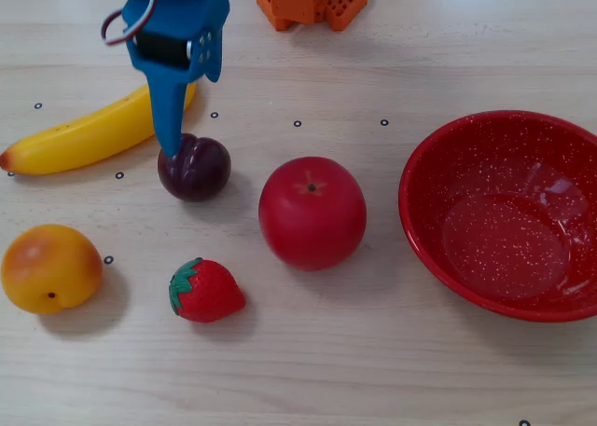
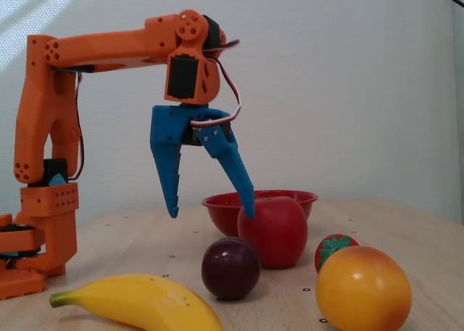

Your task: Put the plum in the red bowl.

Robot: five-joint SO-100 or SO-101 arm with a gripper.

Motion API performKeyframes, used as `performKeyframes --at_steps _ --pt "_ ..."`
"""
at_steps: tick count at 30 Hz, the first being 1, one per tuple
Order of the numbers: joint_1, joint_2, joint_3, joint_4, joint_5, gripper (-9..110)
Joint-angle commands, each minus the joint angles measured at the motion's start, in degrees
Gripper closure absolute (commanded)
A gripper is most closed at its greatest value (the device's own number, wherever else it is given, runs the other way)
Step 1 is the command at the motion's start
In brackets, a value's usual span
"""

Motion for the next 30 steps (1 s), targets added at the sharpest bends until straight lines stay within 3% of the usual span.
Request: performKeyframes --at_steps 1,30 --pt "-1.5 0.4 -5.0 -0.7 2.9 57" --pt "-2.5 -11.8 -6.9 -10.3 10.8 57"
